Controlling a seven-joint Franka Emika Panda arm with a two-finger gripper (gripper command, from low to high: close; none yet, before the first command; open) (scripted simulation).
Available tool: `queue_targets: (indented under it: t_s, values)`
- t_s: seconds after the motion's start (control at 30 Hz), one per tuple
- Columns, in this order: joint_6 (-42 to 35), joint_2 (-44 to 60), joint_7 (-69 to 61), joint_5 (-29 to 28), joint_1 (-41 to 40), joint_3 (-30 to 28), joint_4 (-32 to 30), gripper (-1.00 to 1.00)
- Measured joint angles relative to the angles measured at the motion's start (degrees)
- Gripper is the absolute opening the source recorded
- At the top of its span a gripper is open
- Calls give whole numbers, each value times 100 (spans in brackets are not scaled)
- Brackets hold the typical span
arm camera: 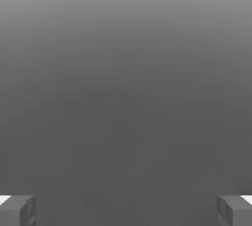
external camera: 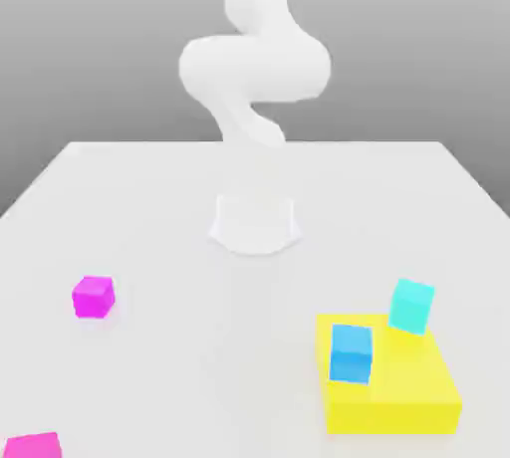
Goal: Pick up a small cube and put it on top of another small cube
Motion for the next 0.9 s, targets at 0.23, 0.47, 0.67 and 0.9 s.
queue_targets:
  t_s: [0.23,0.47,0.67,0.9]
  values:
    - [306,1486,-501,-320,-179,-289,225,0]
    - [615,2937,-1197,-342,-338,-668,441,0]
    - [890,4192,-1998,-64,-647,-906,623,0]
    - [1203,5661,-3053,445,-1109,-883,838,0]
